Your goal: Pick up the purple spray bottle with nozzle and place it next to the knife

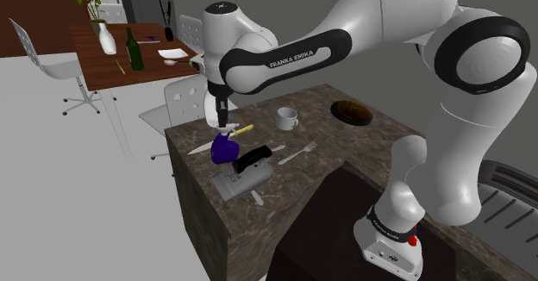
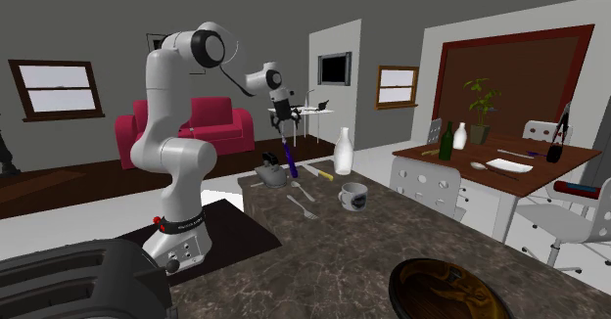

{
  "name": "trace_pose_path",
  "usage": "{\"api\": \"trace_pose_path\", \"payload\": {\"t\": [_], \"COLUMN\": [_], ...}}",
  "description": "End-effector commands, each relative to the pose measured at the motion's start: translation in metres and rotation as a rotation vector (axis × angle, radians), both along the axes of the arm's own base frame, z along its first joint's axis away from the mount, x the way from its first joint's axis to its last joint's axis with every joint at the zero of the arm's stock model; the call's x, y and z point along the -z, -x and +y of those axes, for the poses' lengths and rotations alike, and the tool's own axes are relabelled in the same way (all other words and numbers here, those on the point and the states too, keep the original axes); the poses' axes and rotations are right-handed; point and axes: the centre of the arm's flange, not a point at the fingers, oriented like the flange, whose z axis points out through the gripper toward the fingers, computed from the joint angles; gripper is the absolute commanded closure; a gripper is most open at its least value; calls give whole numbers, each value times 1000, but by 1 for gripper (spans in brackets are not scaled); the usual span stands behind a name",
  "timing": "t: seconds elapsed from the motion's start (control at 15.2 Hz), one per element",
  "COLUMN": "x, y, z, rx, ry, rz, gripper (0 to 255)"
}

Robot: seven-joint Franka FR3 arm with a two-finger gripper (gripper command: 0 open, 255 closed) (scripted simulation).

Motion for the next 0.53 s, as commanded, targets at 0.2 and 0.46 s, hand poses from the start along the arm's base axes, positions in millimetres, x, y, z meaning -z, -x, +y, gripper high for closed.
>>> {"api": "trace_pose_path", "payload": {"t": [0.2, 0.46], "x": [-34, -34], "y": [7, 7], "z": [5, 5], "rx": [0, 0], "ry": [0, 0], "rz": [0, 0], "gripper": [0, 0]}}
